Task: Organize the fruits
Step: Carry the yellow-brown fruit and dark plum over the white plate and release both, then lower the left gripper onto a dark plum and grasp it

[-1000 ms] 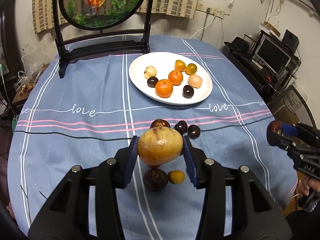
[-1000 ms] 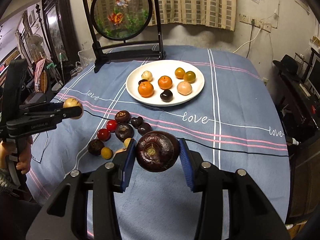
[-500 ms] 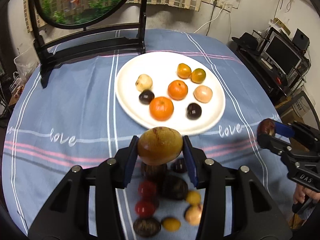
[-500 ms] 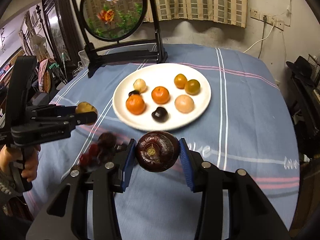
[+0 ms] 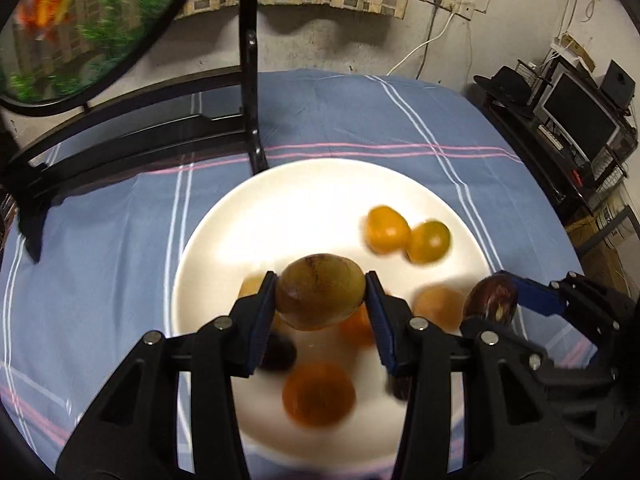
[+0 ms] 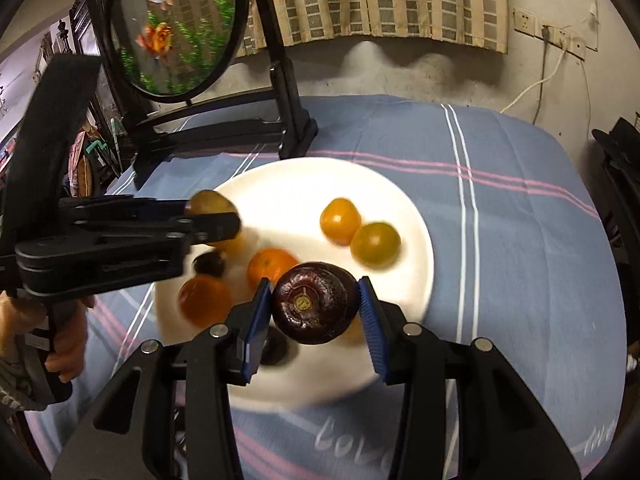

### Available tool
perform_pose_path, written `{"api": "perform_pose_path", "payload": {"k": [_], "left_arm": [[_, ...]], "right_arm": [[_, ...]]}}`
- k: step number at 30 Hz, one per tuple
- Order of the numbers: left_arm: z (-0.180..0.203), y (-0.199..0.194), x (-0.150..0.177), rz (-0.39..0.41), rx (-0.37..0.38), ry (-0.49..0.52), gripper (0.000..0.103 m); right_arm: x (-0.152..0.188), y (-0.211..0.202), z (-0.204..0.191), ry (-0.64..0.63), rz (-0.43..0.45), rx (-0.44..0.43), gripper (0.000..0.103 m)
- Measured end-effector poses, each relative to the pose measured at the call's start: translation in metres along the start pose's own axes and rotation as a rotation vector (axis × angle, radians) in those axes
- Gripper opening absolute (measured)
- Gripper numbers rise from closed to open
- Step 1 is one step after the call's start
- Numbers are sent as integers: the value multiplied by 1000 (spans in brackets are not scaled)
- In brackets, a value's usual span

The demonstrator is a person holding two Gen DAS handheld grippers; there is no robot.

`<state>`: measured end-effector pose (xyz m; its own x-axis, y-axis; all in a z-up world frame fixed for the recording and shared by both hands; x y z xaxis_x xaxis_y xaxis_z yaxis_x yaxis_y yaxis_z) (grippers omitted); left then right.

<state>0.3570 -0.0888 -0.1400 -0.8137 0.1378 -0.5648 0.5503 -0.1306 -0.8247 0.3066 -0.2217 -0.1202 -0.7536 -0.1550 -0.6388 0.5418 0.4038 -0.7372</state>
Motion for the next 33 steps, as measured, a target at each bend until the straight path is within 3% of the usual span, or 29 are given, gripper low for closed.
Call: {"api": "perform_pose_path", "payload": {"k": [6, 8, 9, 11, 18, 24, 33], "left_arm": [[-1, 36, -17, -21, 9, -9, 45], [-2, 39, -18, -23, 8, -20, 46], [-4, 40, -18, -21, 7, -29, 46], [-7, 36, -18, -8, 9, -38, 53], [-23, -8, -7, 41, 12, -80, 61], [-46, -57, 54, 24, -38, -88, 62], [-83, -107, 176, -79, -87, -148, 64]], "right_arm": [[-16, 33, 13, 8, -7, -17, 45], [-17, 36, 15, 14, -4, -12, 52], [-17, 34, 15, 13, 8, -8, 60], [-18, 28, 13, 1, 38, 4, 65], [-4, -6, 5, 47, 57, -4, 65], [50, -47, -20, 98, 30, -20, 65], [136, -88, -54, 163, -78, -27, 65]]}}
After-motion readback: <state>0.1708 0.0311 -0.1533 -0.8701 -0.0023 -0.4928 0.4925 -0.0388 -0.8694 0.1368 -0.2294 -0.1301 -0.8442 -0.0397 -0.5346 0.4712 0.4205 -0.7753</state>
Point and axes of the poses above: each gripper's, at about its wrist camera, not at the fingertips, and y roughly the way its jaws point, z to its right, x to its underside, the point moved 4 cm from there along y, roughly the way its jaws point, and after that the axes turned 6 degrees about -x, right-handed, at the moved point
